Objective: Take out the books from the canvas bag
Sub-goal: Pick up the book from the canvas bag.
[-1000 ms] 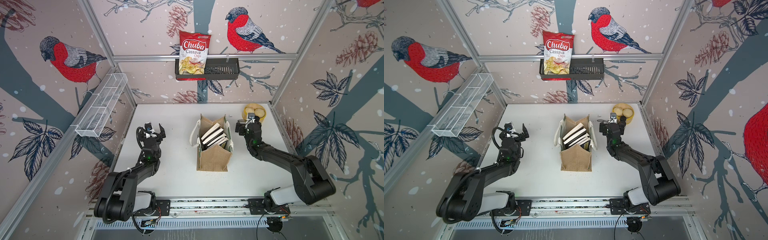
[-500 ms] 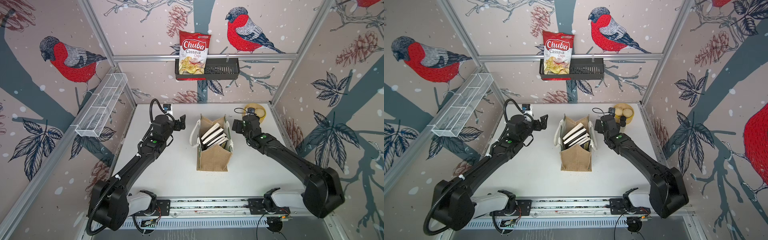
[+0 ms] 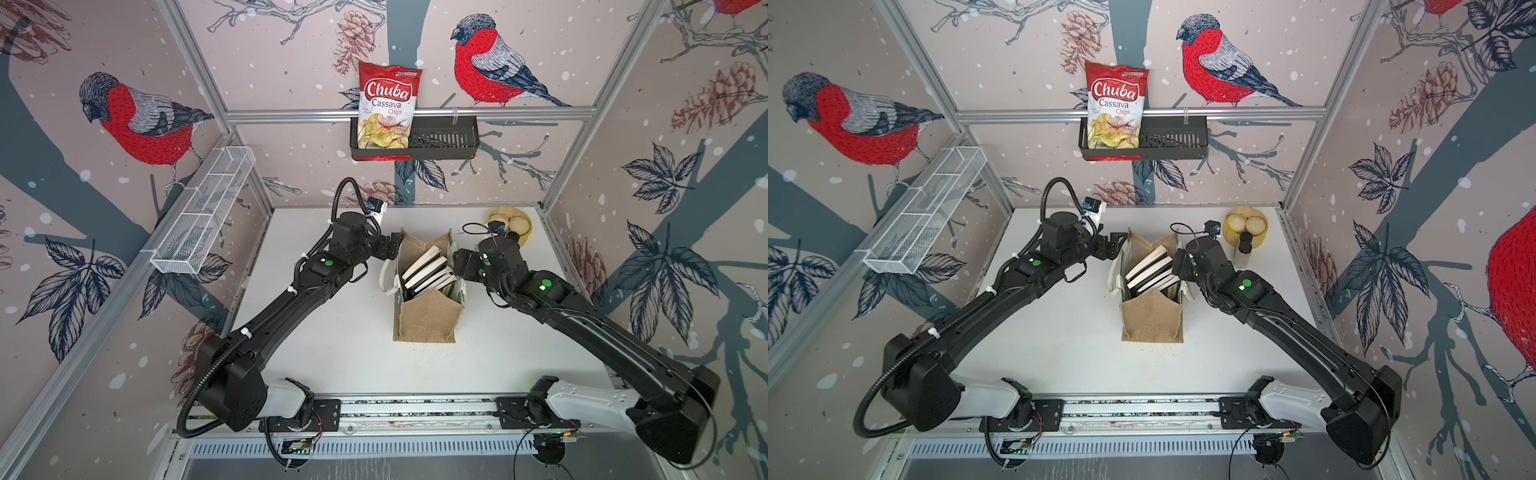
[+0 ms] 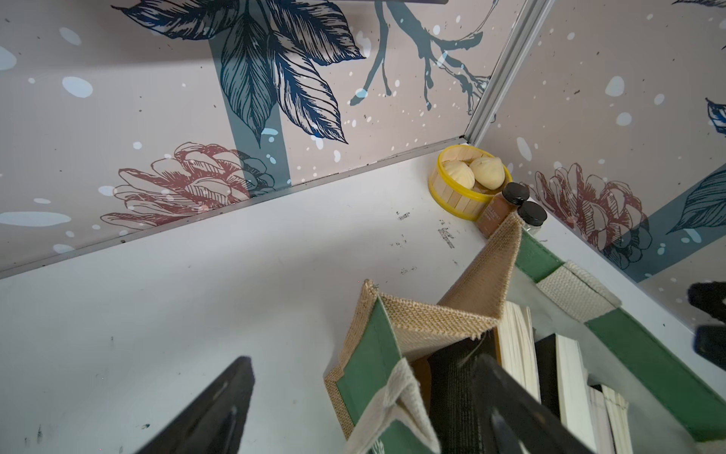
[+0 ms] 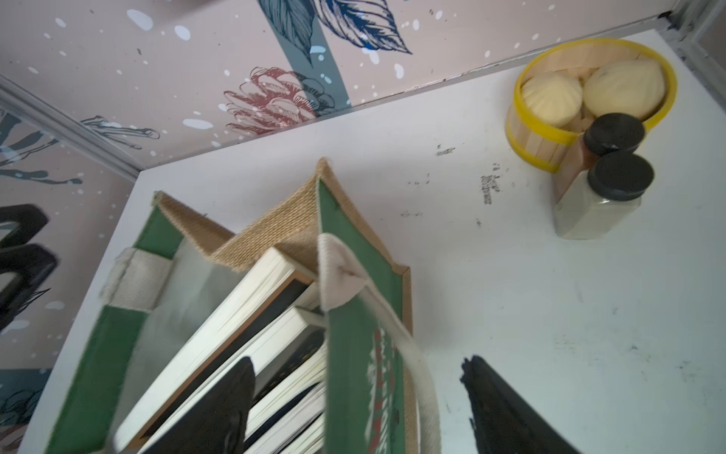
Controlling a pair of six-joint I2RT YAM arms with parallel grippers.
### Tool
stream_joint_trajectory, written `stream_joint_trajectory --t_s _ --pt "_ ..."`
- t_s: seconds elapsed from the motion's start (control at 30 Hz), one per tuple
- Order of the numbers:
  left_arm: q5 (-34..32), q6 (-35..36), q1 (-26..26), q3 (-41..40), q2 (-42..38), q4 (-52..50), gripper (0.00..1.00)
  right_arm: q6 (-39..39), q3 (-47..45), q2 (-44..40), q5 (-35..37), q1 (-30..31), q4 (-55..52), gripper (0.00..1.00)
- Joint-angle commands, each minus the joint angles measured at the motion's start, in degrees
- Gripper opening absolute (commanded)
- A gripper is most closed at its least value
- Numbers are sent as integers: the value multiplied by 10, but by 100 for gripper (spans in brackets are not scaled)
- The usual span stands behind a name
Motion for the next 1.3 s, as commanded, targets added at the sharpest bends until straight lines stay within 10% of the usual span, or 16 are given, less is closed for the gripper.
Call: stream_joint_trajectory --t_s 0.0,0.7,1.27 --pt "2 16 -5 16 12 -23 88 50 40 15 -17 17 -75 83" --pt "-37 11 -30 25 43 -25 78 111 255 192 -202 21 -211 67" --pt "5 5 -43 12 56 9 59 121 216 214 -256 -42 -198 57"
